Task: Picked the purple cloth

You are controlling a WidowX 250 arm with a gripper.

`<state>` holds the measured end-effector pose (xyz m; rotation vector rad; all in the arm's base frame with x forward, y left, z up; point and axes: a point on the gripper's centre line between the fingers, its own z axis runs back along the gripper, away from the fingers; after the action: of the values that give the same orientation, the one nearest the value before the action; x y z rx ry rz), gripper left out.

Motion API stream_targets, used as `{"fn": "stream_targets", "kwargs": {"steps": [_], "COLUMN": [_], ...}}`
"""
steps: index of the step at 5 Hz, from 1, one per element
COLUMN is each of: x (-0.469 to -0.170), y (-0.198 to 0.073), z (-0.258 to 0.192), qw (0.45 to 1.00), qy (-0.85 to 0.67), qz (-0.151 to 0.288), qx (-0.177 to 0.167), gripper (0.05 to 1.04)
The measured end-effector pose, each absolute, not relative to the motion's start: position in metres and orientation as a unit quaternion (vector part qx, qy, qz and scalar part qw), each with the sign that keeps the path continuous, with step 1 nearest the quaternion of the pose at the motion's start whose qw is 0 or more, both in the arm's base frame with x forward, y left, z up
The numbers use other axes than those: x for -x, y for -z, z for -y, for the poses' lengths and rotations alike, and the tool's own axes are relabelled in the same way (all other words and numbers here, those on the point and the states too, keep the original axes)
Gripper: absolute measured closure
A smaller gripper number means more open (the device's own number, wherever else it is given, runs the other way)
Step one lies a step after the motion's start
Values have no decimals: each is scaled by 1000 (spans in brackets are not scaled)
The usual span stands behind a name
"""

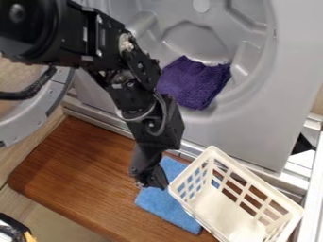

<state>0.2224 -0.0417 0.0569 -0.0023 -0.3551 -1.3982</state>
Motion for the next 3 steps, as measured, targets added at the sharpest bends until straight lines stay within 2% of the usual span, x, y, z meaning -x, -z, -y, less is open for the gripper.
{"fn": "stream_targets", "kwargs": {"steps": [1,2,3], "x": [-221,-233,-251], "y": [-53,-46,-51], "z": [42,47,48], "qw": [752,726,712], "qy": [640,662,669], "qz": [158,185,212], "qx": [7,-4,-20], "gripper": [83,83,83]}}
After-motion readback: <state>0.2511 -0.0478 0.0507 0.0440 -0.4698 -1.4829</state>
